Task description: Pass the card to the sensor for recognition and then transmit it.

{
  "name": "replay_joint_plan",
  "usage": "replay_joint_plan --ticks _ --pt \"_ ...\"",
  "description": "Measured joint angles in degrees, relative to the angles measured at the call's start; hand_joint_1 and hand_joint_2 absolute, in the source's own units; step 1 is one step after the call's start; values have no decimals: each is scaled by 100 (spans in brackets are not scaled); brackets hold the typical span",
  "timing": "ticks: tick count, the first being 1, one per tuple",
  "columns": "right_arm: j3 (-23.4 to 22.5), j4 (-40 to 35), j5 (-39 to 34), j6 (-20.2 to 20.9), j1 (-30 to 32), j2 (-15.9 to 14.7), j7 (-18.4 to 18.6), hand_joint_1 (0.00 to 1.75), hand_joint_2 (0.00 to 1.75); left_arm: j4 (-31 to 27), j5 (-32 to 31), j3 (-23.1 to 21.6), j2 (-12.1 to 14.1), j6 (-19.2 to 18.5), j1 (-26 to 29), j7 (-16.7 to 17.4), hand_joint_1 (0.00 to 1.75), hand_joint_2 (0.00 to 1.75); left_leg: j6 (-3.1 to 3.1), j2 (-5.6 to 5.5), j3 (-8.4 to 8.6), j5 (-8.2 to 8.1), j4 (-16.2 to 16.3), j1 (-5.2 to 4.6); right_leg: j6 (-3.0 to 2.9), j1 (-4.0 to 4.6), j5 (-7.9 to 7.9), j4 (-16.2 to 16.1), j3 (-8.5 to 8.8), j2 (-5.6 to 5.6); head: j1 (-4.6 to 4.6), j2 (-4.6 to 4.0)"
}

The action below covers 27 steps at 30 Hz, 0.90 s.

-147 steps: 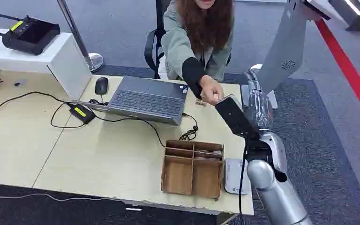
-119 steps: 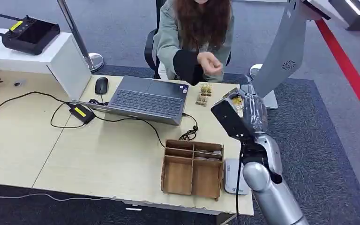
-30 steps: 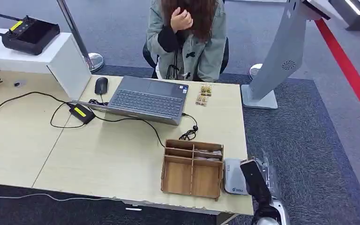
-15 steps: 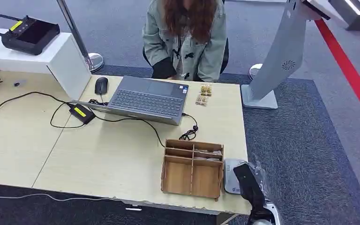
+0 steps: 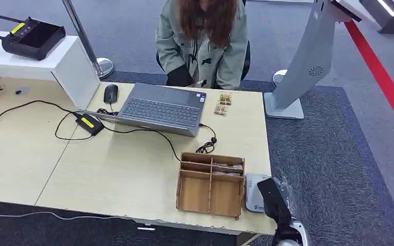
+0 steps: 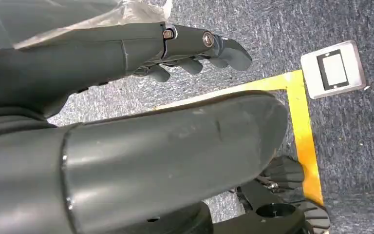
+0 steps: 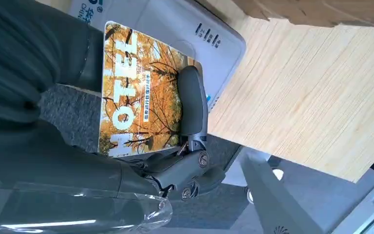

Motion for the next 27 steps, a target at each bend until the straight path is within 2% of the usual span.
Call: replay_joint_plan --ticks 27 --pt "-4 107 81 -83 2 -48 101 175 175 0 -2 0 7 13 0 -61 0 0 0 0 1 0 0 0 0 0 0 0 0 0 0 0"
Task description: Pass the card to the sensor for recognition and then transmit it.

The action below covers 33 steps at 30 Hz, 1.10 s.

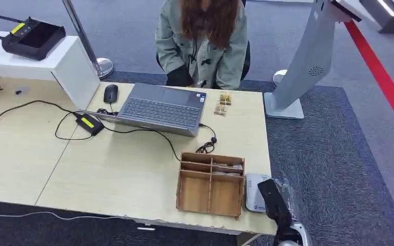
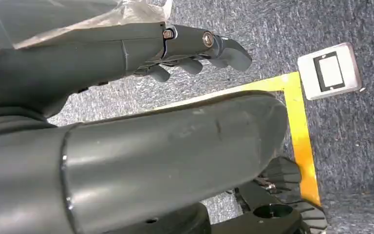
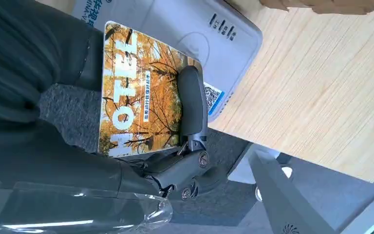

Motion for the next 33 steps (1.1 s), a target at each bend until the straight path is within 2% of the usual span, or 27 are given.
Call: replay_joint_plan --ticks 26,33 --pt "-24 227 179 -81 -63 0 39 175 175 0 0 0 6 -4 0 -26 0 0 0 2 5 0 0 0 0 0 1 0 4 0 0 0" --pt "-160 127 448 -127 -64 -50 253 175 175 0 -37 0 7 -4 1 -26 0 0 0 2 6 1 0 -1 0 0 1 0 6 0 0 0"
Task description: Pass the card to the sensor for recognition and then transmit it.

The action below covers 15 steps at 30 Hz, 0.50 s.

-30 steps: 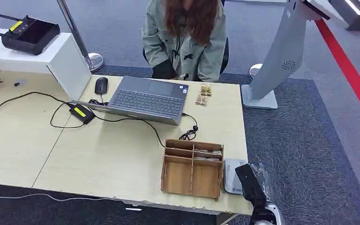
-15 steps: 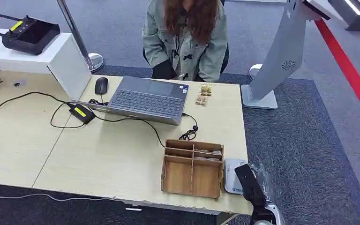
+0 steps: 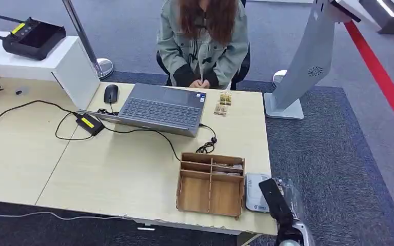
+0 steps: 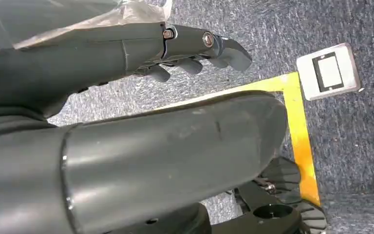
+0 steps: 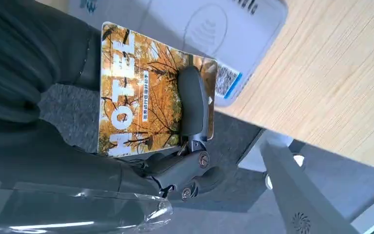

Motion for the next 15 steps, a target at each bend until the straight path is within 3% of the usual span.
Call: replay_joint_plan --ticks 6,15 --pt "-271 -706 439 264 18 -173 439 175 175 0 -66 0 6 -35 3 2 0 0 0 0 0 0 0 -2 1 -2 1 0 -1 0 0 0" --pt "-728 -2501 827 813 -168 -404 1008 175 175 0 -206 0 20 -79 6 20 0 0 1 0 -4 1 1 -2 1 -3 3 0 1 0 -2 0"
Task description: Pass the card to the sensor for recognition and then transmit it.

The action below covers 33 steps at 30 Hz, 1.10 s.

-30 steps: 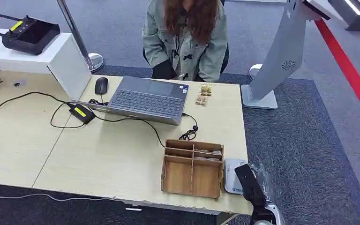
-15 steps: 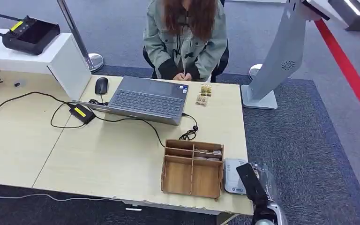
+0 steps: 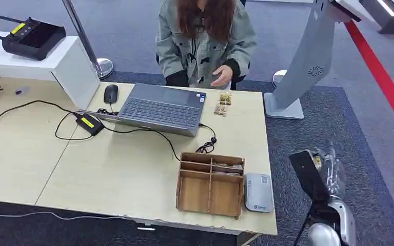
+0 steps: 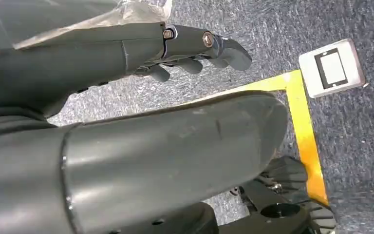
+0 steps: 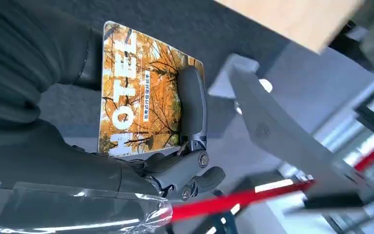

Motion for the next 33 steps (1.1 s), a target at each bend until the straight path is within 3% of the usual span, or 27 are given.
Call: replay_joint_plan --ticks 8,13,18,24,33 --pt "220 -1166 356 476 -971 -15 520 175 175 0 -240 -20 0 -41 -1 22 0 0 -5 1 0 9 -1 1 -5 1 7 4 2 0 2 0" --pt "641 -1227 -237 502 -1750 142 590 175 175 0 -308 -125 -22 -101 -8 7 0 0 -9 0 1 12 -1 2 -6 2 8 5 2 1 2 0" --pt "1185 -779 -610 218 -2394 302 559 175 175 0 -332 -232 -59 -116 -9 -13 0 0 -9 -3 0 13 -1 4 -7 2 8 7 3 -1 2 0" --pt "1825 110 -761 -114 -2875 625 273 175 175 0 -339 -323 -92 -166 -16 -39 0 0 -10 -6 1 13 -1 4 -7 3 8 9 -2 -4 4 0" --pt "2380 967 -794 -206 -3077 968 159 175 175 0 -339 -435 -105 -197 -17 -52 0 0 -10 -8 -2 12 -1 6 -7 5 7 9 -5 -5 4 0"
